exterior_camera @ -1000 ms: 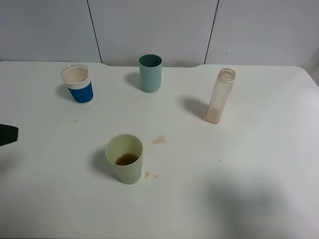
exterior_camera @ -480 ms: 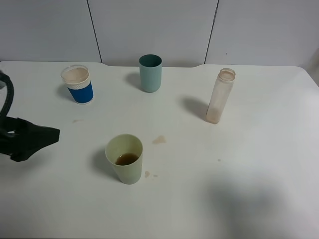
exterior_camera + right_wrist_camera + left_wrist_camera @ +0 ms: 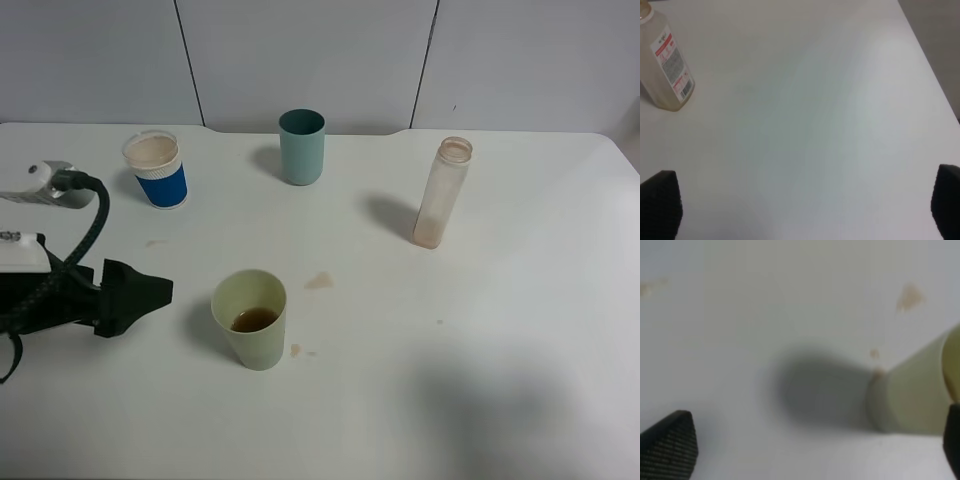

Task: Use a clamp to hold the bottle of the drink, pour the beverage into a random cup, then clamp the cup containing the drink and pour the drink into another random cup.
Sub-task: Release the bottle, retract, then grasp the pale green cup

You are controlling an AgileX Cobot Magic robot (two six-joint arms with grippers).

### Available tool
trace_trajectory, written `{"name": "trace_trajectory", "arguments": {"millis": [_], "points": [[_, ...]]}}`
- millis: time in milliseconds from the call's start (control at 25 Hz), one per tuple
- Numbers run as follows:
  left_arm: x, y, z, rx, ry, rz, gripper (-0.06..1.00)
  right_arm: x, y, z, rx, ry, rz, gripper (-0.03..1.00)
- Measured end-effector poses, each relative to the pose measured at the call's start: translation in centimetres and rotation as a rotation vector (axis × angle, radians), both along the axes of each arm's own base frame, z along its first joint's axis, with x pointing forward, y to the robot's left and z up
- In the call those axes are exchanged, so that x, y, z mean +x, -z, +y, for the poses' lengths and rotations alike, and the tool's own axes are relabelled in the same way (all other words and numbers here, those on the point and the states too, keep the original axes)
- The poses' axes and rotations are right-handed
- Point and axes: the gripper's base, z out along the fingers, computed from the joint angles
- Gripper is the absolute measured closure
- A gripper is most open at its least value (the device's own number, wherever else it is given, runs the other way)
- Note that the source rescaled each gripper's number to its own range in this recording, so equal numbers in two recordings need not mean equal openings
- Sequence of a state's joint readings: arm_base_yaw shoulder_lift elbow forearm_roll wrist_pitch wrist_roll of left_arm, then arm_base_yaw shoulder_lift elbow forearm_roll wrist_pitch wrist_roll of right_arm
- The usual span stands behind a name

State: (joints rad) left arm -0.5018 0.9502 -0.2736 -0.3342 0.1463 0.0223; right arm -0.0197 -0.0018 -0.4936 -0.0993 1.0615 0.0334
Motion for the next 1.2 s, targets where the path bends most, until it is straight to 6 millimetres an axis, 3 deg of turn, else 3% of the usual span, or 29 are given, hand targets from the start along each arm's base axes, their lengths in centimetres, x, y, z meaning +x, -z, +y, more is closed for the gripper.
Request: {"name": "trace_trajectory", "arguments": {"millis": [280, 720, 1200], "points": [[-0.2, 0.4, 0.0, 0.044, 0.037, 0.009, -0.06, 0.0, 0.0, 0.0, 0.0, 0.0, 0.0, -0.03], [-1.6, 1.8, 0.5, 0.124, 0.081, 0.166, -0.06, 0.0, 0.0, 0.0, 0.0, 0.0, 0.0, -0.03], [-2.9, 3.7, 1.7, 0.09, 0.024, 0.085, -0.06, 0.0, 0.0, 0.0, 0.0, 0.0, 0.0, -0.03]]}}
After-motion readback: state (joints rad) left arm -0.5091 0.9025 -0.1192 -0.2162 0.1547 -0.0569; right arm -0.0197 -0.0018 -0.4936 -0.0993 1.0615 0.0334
